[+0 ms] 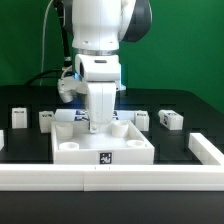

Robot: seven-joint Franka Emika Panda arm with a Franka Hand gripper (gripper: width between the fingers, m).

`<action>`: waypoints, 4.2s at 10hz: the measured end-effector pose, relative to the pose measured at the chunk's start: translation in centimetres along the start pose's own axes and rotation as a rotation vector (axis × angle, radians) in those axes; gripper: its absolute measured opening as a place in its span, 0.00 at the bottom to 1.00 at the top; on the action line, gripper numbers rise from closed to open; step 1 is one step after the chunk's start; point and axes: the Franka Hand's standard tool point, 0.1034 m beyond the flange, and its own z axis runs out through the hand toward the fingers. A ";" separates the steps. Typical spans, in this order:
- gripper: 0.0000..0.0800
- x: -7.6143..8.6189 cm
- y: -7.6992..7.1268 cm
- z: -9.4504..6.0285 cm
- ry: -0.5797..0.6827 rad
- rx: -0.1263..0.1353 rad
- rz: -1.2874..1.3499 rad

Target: Assemble one leg

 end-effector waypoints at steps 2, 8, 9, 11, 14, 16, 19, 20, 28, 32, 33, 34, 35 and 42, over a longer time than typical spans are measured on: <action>0.07 1.6 0.4 0.0 0.007 -0.009 0.055; 0.08 8.3 4.0 -0.2 0.035 -0.041 0.099; 0.08 8.7 5.0 -0.2 0.036 -0.046 0.096; 0.07 9.9 6.6 -0.3 0.044 -0.059 0.140; 0.07 9.8 6.8 -0.3 0.041 -0.055 0.143; 0.19 9.8 6.8 -0.3 0.041 -0.055 0.143; 0.61 9.8 6.8 -0.3 0.041 -0.055 0.143; 0.75 9.8 6.8 -0.3 0.041 -0.055 0.143; 0.81 11.1 4.7 -3.4 0.030 -0.077 0.249; 0.81 13.2 4.4 -6.4 0.033 -0.120 0.393; 0.81 13.2 4.4 -6.4 0.035 -0.118 0.418; 0.81 13.2 4.4 -6.4 0.043 -0.116 0.515; 0.81 13.3 4.4 -6.4 0.047 -0.115 0.573; 0.81 18.0 1.9 -5.1 0.185 -0.101 1.282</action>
Offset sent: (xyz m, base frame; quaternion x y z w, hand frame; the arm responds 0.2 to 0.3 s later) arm 0.0161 0.0615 -0.0088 -0.0100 0.0147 0.0453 0.9988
